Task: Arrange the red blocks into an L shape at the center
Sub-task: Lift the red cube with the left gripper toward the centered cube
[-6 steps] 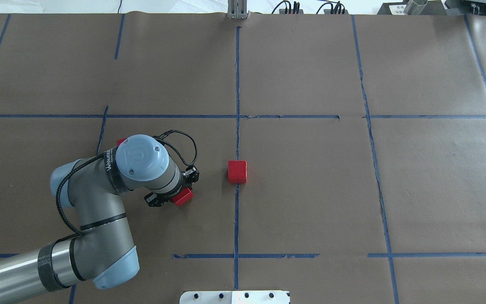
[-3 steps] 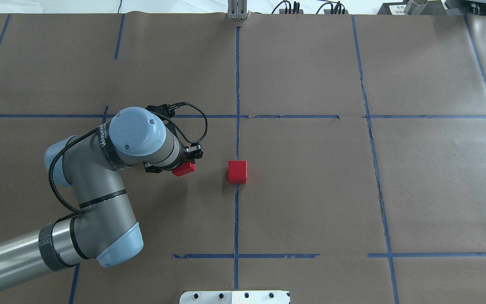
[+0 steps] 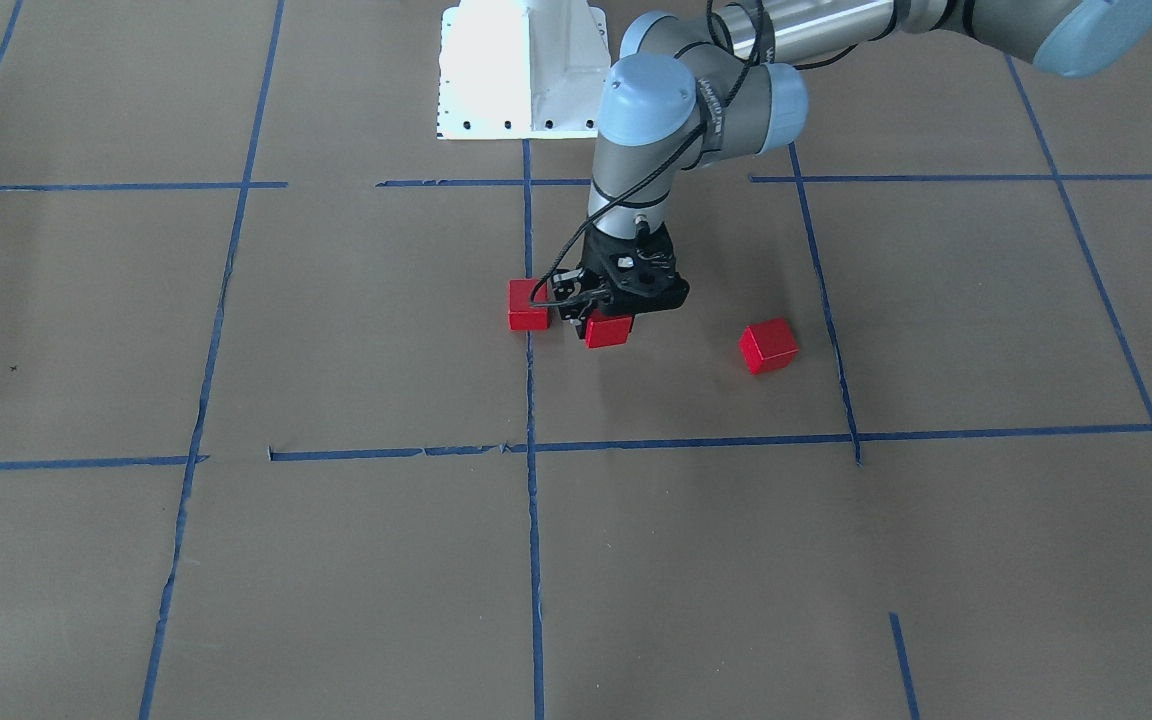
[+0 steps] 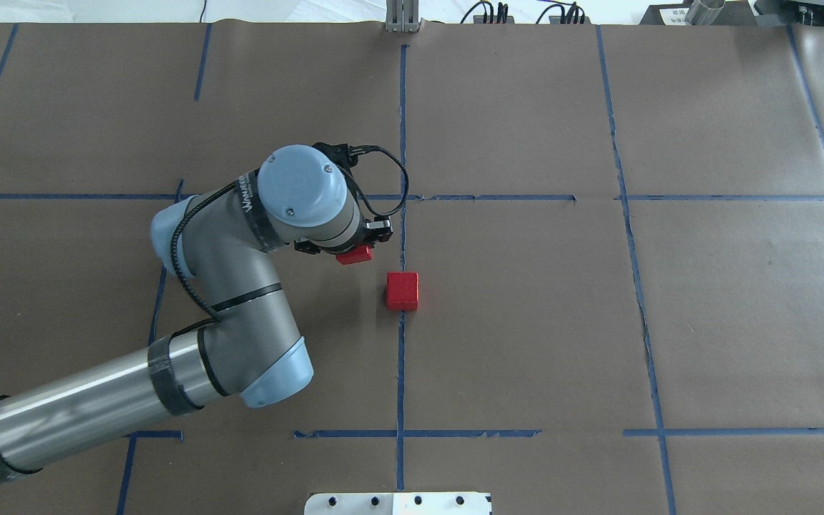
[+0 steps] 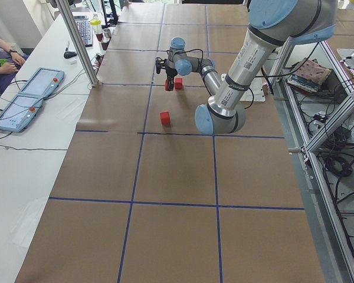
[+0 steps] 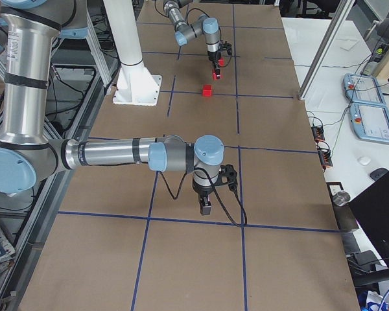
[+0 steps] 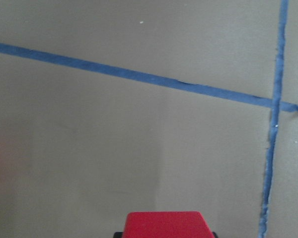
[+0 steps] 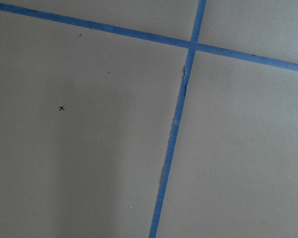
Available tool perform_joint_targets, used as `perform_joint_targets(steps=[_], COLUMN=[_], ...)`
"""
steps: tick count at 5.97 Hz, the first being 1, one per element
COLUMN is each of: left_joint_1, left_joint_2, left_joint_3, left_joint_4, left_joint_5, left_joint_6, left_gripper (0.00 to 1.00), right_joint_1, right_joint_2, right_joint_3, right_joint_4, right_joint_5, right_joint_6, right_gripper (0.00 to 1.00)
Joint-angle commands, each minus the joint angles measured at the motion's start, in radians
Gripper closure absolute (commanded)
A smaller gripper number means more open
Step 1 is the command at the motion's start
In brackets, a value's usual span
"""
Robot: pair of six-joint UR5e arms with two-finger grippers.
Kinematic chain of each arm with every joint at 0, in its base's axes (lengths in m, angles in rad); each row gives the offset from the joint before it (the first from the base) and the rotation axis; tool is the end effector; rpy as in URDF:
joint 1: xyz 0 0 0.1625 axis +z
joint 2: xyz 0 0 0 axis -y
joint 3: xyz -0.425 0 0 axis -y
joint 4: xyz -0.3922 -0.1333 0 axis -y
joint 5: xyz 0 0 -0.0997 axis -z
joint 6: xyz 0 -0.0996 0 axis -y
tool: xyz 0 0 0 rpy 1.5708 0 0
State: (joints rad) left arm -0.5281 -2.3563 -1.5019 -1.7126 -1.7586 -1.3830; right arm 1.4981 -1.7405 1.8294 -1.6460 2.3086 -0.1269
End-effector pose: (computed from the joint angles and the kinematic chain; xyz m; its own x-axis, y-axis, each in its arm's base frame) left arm 0.5775 -0.4697 0.1939 0.6243 -0.1519 -0.7663 0.2610 0.9651 0.0214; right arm 0.0357 -0.4233 0.6189 0.7222 -0.1886 0.6655 0.1654 0.9813 0.0987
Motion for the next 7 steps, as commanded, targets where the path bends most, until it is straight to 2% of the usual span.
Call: perform_joint_targets(steps=[1,2,4,7], left_joint_1=[0.002,0.003,0.011,0.030], left_joint_2=[-0.151,-0.172,-0.173,-0.170], left_joint_3=[0.197,0.234,0.236,0.256], left_joint_4=[-0.013,-0.013,-0.016,-0.016], left_joint_5=[-0.004,-0.005,-0.050,-0.058], left_joint_6=[0.040,0.059,0.065,0.085], left_gripper=[0.98,0.98,0.97,0.97], right_joint_1=[-0.001,0.001,0.001,0.001], right_joint_2=[0.001,0.001,0.001,0.001], right_joint_3=[-0.013,-0.013,-0.015,-0.015], right_joint_4=[0.002,0.000,0.000,0.002], right_joint_5=[0.002,0.002,0.000,0.000], right_joint_6=[-0.002,-0.002,-0.002,-0.002], right_gripper=[0.00,0.00,0.00,0.00])
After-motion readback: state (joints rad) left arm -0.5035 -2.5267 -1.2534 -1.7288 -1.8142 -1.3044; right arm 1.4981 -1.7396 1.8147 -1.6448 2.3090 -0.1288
